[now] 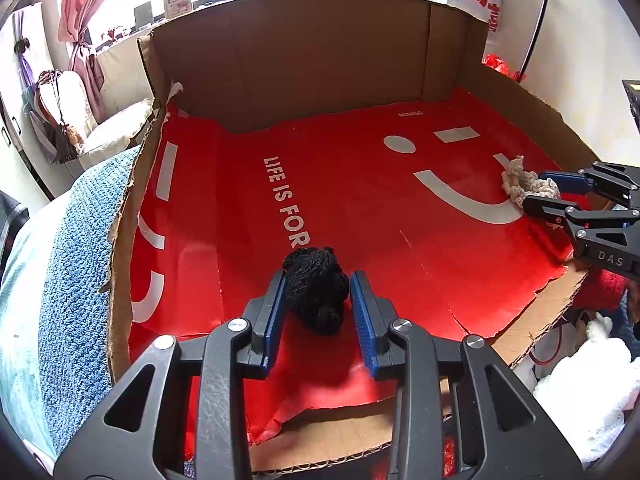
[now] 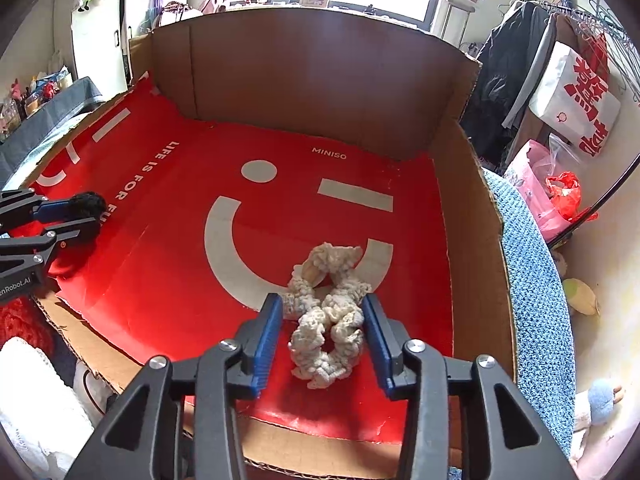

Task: Organize soft objects
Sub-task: 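Withdraw both tools from the box back toward the remaining items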

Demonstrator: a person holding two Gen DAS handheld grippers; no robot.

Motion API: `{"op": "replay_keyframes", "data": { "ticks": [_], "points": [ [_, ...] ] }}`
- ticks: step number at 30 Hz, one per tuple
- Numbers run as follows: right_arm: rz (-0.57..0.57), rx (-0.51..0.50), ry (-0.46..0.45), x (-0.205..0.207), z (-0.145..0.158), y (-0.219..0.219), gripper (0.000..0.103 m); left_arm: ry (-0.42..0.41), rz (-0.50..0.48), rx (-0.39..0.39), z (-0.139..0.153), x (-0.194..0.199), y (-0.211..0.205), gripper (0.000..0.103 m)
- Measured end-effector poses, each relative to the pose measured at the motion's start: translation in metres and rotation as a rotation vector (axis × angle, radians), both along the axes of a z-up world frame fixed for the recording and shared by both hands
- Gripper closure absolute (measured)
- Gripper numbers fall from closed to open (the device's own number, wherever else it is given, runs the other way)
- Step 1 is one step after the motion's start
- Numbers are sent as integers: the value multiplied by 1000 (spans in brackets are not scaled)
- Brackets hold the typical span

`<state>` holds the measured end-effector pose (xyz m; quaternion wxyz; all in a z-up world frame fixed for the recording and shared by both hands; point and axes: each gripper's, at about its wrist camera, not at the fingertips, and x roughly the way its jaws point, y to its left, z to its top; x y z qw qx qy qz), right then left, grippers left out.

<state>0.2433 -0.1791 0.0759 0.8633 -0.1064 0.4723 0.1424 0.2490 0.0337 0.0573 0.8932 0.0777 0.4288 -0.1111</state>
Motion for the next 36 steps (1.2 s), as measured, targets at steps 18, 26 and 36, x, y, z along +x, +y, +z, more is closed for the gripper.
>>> {"op": "replay_keyframes", "data": {
  "ticks": [18,26,36],
  "points": [
    [5,108,-89,-24,44,-4,24,-107,-21,-97,37,-28,-1,26],
    [-16,174,-173,-45,79,-16,11,-237,-16,-154,70,-60,-3,14],
    [-45,218,-305,-90,109,-29,0,-343,16,-178,92,-98,-7,7]
  ]
}}
